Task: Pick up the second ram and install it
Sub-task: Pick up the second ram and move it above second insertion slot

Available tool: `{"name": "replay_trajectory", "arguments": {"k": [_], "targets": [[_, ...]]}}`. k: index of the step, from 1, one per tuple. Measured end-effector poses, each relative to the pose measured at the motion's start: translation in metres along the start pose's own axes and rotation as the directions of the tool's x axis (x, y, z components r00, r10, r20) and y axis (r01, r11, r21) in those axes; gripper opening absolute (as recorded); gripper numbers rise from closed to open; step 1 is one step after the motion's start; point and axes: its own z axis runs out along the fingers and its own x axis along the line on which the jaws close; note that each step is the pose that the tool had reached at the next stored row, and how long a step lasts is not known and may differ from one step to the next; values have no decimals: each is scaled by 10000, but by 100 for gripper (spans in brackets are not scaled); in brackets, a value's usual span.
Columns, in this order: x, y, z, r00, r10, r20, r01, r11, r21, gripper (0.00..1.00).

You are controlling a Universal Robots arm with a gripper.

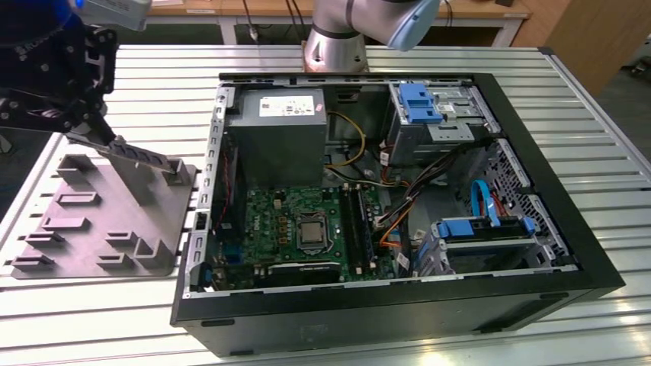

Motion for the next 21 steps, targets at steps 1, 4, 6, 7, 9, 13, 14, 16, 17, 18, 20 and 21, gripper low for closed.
{"name": "replay_trajectory", "arguments": {"k": [1,4,6,7,9,13,14,16,17,18,20,21], "targets": [[-11,-24,-1,10000,-3,-1,3,10000,0,11],[-44,-100,-1,10000,-15,-2,15,10000,-2,11],[-68,-154,0,10000,-21,-2,21,10000,-2,11],[-79,-180,-1,10000,-25,-2,25,10000,-3,11],[-102,-232,-1,10000,-30,-2,30,10000,-3,11],[-151,-345,-1,10000,-36,-3,36,10000,-5,11],[-164,-374,-1,10000,-37,-3,37,10000,-5,11],[-189,-430,-1,10000,-37,-3,37,10000,-5,11],[-201,-458,-1,10000,-37,-3,37,10000,-5,11],[-214,-486,-1,10000,-37,-3,37,10000,-5,11],[-240,-546,-1,10000,-37,-3,37,10000,-5,11],[-253,-575,-1,10000,-37,-2,37,10000,-5,11]]}}
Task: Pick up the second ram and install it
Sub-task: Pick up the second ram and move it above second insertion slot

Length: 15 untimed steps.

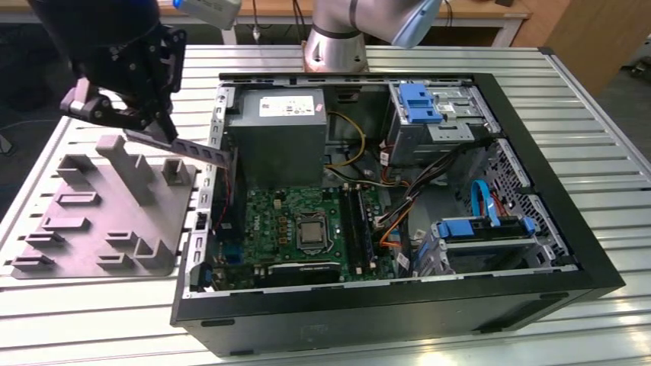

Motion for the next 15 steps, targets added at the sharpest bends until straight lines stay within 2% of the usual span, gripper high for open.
{"name": "replay_trajectory", "arguments": {"k": [15], "targets": [[-193,-443,-1,10000,0,-1,0,10000,-1,11]]}}
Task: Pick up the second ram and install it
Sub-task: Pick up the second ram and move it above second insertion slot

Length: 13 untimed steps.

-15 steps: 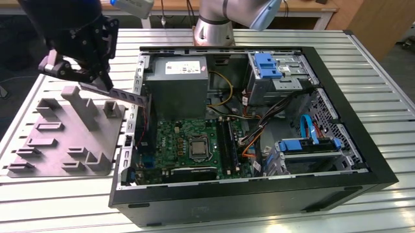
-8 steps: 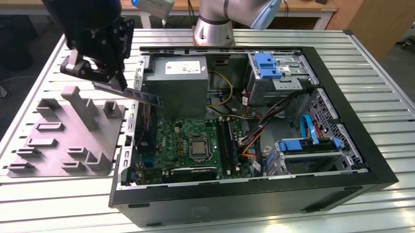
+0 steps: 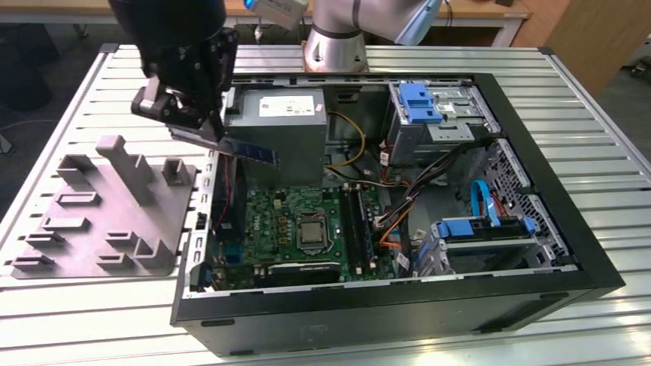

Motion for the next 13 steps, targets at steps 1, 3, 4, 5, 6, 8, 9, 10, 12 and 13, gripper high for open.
{"name": "replay_trajectory", "arguments": {"k": [1,3,4,5,6,8,9,10,12,13], "targets": [[-12,-28,-1,10000,0,-1,0,10000,0,11],[-36,-83,0,10000,-1,1,1,10000,0,11],[-48,-110,0,10000,0,0,0,10000,0,11],[-60,-139,0,10000,-1,0,1,10000,0,11],[-72,-165,0,10000,-1,-1,1,10000,0,11],[-94,-216,0,10000,0,0,0,10000,0,11],[-105,-241,-1,10000,0,-1,0,10000,0,11],[-115,-265,0,10000,0,0,0,10000,0,11],[-137,-316,-1,10000,-1,0,1,10000,0,11],[-148,-340,-1,10000,0,0,0,10000,0,11]]}}
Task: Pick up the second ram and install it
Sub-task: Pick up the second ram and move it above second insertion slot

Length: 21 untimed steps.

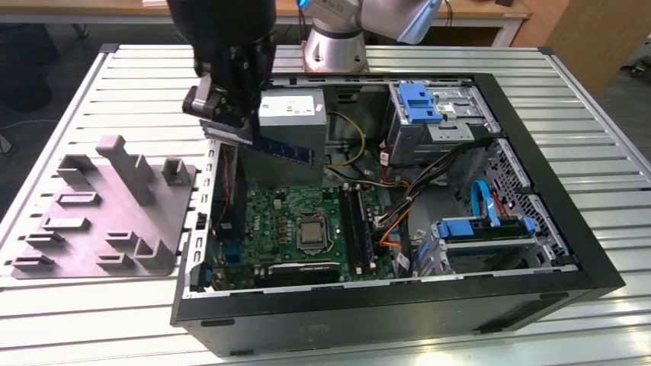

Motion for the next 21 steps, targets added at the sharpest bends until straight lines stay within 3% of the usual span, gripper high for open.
{"name": "replay_trajectory", "arguments": {"k": [21], "targets": [[-227,-523,-1,10000,0,0,0,10000,0,11]]}}
